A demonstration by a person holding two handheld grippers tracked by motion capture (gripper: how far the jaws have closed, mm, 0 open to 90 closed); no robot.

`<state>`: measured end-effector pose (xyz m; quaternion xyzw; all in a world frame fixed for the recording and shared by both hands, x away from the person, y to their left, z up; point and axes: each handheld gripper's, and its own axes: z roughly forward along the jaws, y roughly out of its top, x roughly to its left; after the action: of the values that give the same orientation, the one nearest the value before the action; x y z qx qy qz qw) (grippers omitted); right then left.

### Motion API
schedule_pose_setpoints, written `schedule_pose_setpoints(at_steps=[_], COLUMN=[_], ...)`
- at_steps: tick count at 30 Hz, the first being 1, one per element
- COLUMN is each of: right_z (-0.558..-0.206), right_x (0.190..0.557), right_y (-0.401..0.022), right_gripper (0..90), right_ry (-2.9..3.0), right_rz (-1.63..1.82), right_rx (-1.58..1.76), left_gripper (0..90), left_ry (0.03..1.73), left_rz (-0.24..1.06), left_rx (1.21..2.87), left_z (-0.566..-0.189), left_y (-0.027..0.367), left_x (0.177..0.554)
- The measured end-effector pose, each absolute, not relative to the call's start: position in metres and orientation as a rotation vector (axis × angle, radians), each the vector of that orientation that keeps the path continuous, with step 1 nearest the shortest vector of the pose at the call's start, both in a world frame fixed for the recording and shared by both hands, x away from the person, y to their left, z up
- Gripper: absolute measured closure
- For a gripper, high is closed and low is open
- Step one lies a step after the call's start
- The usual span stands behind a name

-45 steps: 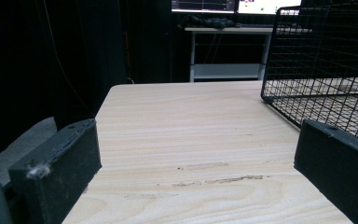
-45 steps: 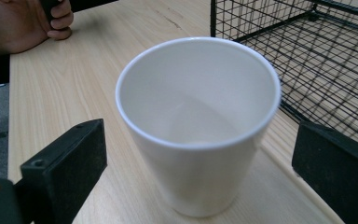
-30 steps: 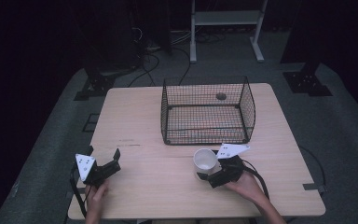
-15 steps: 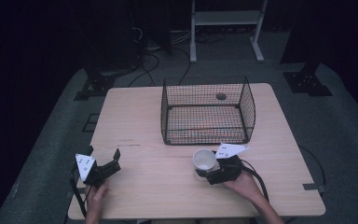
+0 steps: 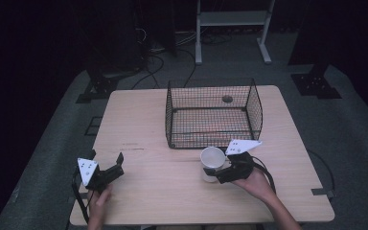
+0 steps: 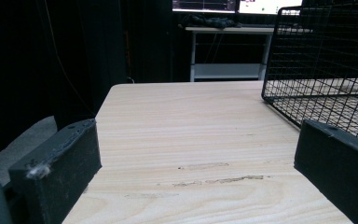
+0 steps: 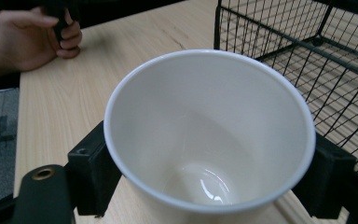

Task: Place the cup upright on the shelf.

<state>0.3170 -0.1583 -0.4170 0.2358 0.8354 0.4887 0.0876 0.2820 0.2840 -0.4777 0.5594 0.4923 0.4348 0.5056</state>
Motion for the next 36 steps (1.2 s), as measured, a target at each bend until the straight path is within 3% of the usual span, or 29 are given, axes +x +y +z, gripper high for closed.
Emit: schedule_pose_setpoints(at_steps=[36], right_z=[-0.339], right_x=[0.377], right_y=[-0.150], right_gripper=[19.9], right_ry=[2.517], right_rz=[1.538], right_rx=[0.641], left_gripper=[0.0], left_ry=[1.194], left_rz=[1.044], left_rx=[1.347], left_z=[-0.478], left_y=[0.285], left_x=[0.282])
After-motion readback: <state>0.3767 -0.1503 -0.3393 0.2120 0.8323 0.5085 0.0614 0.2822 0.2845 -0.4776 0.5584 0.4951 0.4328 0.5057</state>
